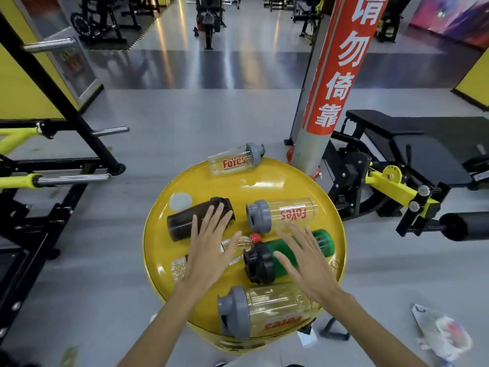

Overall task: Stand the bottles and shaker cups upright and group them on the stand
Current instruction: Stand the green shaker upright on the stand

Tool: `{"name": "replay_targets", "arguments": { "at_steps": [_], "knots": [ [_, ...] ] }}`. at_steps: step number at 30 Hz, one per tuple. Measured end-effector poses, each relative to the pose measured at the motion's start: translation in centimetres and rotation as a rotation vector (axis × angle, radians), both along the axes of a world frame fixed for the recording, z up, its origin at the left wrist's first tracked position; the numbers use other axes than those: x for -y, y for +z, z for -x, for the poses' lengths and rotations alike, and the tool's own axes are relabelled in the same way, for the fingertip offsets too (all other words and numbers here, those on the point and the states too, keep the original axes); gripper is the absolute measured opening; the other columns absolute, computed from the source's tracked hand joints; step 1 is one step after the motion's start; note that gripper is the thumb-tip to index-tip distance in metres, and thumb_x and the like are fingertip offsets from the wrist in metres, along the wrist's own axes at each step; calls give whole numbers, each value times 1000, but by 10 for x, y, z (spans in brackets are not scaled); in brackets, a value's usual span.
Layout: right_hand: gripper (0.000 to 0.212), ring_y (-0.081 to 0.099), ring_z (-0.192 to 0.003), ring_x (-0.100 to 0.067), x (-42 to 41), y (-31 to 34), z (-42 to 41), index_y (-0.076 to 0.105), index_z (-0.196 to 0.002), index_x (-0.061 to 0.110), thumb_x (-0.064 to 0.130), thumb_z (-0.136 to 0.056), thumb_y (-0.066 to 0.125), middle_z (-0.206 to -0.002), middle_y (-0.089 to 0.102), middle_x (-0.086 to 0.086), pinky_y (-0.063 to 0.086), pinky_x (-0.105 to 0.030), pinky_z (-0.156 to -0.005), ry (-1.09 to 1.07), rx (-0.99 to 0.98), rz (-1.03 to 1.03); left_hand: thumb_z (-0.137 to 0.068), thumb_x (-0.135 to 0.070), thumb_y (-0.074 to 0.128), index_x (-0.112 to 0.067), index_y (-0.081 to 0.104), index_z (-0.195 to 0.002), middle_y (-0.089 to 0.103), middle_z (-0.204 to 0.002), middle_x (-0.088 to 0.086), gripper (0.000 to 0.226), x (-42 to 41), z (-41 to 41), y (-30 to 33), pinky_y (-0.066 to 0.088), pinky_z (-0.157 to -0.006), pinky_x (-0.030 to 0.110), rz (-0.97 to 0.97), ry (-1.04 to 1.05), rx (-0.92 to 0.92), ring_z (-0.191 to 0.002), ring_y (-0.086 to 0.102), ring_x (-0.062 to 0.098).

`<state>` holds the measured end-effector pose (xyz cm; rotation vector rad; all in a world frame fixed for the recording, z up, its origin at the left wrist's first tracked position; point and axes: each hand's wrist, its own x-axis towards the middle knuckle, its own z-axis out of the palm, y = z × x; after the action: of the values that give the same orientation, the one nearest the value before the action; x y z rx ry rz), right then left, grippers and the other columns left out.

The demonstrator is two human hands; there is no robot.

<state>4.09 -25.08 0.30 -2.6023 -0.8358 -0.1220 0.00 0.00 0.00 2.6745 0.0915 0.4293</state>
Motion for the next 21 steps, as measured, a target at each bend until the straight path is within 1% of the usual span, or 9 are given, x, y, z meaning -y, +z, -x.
{"name": "replay_targets", "arguments": {
  "at_steps": [4, 6, 8, 9, 11, 13, 15, 18, 21],
  "knots": [
    [61, 3, -149, 3, 6, -2, -1, 28, -153, 32, 63, -101, 23, -162, 23, 12, -1, -32, -125, 76, -132, 100, -100, -61, 28, -27, 40, -151, 14, -166, -11, 62, -6, 8, -24, 13, -126, 46, 71, -29, -86, -154, 1, 6],
    [65, 1, -148, 4, 10, 3, -8, 21, -155, 35, 67, -99, 24, -163, 20, 13, -2, -31, -125, 134, -167, 146, -102, -58, 29, -26, 41, -150, 13, -166, -12, 59, -8, 11, -32, 16, -126, 41, 44, -60, -76, -154, 2, 5],
    [71, -1, -147, 5, 15, 11, -18, 15, -156, 37, 71, -95, 32, -163, 16, 14, -1, -33, -125, 195, -209, 225, -103, -54, 31, -26, 45, -147, 19, -165, -11, 54, -11, 13, -37, 25, -123, 36, 20, -59, -53, -153, 9, 5],
    [76, -1, -146, 5, 17, 17, -23, 12, -156, 38, 70, -93, 39, -163, 14, 15, -2, -33, -125, 227, -239, 269, -103, -53, 33, -26, 48, -145, 22, -165, -10, 52, -10, 14, -38, 30, -120, 34, 2, -56, -43, -152, 14, 6],
    [86, 4, -145, 4, 17, 25, -32, 9, -156, 39, 59, -89, 59, -162, 14, 17, -6, -26, -122, 263, -299, 375, -103, -51, 35, -26, 54, -140, 27, -163, -9, 48, -8, 16, -39, 36, -113, 31, -35, -52, -29, -151, 20, 8],
    [95, 12, -148, -5, 13, 29, -38, 9, -155, 39, 45, -84, 72, -162, 17, 14, -4, -23, -117, 268, -308, 444, -103, -50, 35, -26, 56, -138, 31, -162, -8, 47, -6, 17, -41, 41, -108, 30, -59, -57, -10, -150, 24, 9],
    [100, 18, -148, -11, 7, 31, -42, 11, -155, 37, 38, -80, 77, -161, 22, 11, 0, -25, -119, 267, -288, 477, -103, -50, 34, -26, 57, -138, 35, -160, -8, 48, -4, 20, -42, 43, -106, 30, -49, -58, -3, -149, 28, 10],
    [100, 27, -142, -16, 1, 29, -45, 18, -154, 32, 37, -76, 80, -155, 32, 6, 10, -27, -118, 259, -276, 497, -103, -50, 35, -28, 55, -139, 35, -159, -10, 47, -1, 22, -45, 42, -108, 31, -23, -52, -24, -148, 28, 8],
    [92, 36, -135, -15, -2, 25, -45, 29, -148, 34, 37, -72, 79, -145, 43, 7, 21, -30, -115, 250, -243, 453, -102, -51, 37, -29, 55, -139, 37, -158, -12, 46, 0, 24, -47, 43, -108, 31, -12, -54, -28, -147, 30, 7]
  ]
}}
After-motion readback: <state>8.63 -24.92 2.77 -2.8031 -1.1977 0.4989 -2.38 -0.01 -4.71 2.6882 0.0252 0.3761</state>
